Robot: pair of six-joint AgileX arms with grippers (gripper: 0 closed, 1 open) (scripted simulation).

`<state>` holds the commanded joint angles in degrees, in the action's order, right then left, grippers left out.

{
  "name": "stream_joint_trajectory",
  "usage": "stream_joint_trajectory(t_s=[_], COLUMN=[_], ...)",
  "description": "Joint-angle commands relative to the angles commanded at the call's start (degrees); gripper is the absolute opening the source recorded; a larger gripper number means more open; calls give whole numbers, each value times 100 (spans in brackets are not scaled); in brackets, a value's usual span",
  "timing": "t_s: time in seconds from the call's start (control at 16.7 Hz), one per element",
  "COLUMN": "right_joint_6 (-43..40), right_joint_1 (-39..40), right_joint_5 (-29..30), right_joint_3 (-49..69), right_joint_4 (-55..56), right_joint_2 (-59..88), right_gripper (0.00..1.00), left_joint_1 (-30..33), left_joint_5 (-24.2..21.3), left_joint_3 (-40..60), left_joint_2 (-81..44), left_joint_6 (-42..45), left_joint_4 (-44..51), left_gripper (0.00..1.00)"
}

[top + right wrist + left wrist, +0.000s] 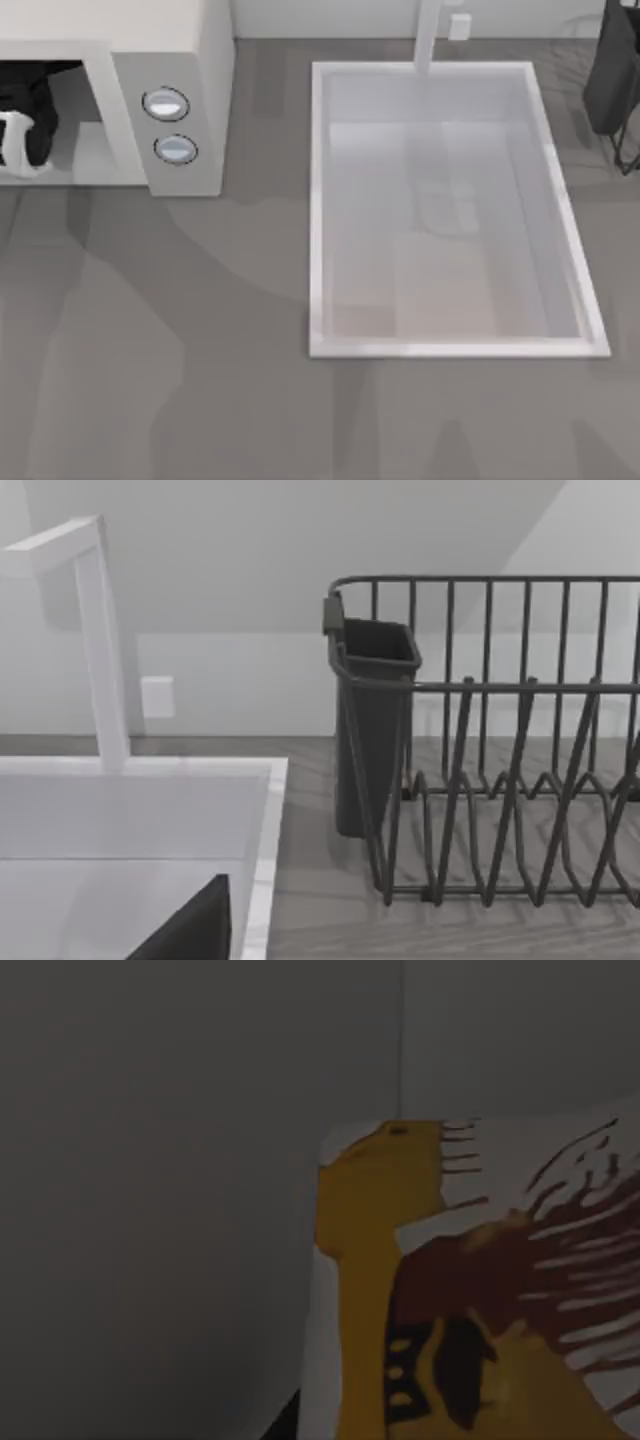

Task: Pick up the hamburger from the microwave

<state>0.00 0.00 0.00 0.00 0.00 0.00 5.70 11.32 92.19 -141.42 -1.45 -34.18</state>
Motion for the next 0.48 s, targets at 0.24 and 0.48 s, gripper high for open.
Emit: stream_joint_trajectory(t_s=[0.24,0.48], right_joint_6=[0,0], right_joint_1=[0,0], right_joint_5=[0,0], right_joint_3=[0,0], right_joint_4=[0,0], right_joint_2=[0,0], right_gripper=[100,100], left_joint_1=[1176,2249], left_joint_5=[844,1579], left_joint_3=[-1549,-3173], left_joint_2=[1834,3656], left_joint_6=[-415,-807], left_joint_4=[321,807], left_gripper=[0,0])
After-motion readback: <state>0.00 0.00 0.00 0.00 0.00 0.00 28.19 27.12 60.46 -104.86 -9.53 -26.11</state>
